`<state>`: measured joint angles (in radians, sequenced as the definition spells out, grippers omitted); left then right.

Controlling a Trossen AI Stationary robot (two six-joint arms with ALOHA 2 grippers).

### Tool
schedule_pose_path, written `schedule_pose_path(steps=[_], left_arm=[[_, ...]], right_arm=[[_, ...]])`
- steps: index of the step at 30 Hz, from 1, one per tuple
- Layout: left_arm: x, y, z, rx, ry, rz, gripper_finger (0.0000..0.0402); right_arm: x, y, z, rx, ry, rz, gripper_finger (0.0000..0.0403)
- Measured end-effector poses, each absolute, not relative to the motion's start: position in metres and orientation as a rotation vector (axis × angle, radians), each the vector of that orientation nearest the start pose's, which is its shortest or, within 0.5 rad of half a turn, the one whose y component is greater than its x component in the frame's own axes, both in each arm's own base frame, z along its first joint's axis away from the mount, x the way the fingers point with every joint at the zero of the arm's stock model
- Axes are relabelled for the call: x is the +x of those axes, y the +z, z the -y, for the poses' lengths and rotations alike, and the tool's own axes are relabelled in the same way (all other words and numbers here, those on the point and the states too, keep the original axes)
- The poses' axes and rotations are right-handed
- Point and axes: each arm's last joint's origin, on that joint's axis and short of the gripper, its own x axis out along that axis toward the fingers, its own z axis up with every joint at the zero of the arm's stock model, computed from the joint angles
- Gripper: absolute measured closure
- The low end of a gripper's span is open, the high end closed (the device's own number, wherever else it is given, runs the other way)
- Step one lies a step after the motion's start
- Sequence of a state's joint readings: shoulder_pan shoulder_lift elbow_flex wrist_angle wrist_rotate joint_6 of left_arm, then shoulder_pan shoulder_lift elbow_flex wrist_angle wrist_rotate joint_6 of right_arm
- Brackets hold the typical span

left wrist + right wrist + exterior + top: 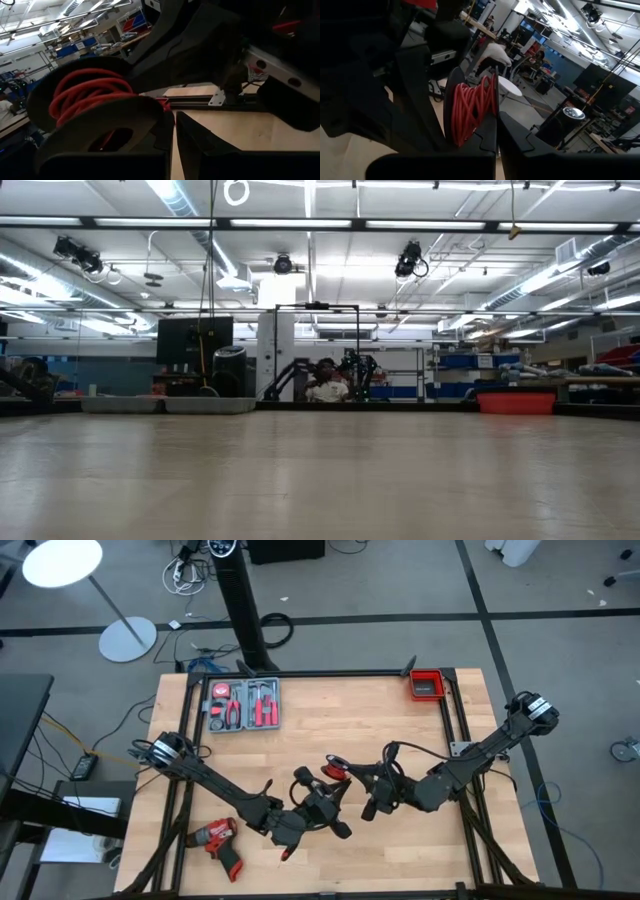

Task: Coil cords
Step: Coil the red wire on the black spool

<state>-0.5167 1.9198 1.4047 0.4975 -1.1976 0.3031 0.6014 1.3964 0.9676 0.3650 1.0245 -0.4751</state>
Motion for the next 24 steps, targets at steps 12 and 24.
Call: schedule_pose_path(steps=[12, 24], left_arm=[[0.3886, 0.2810, 0.1894, 0.309, 0.668, -0.118, 0.0344], [0.3900, 0.2781, 0.1887, 0.250, 0.633, -0.109, 0.0328]], right_arm=[[0.2648, 0.3119, -0.1522, -0.506, -0.404, -0.138, 0.0400], [0.2636, 0.3114, -0.1539, -0.513, -0.404, -0.143, 0.0400]])
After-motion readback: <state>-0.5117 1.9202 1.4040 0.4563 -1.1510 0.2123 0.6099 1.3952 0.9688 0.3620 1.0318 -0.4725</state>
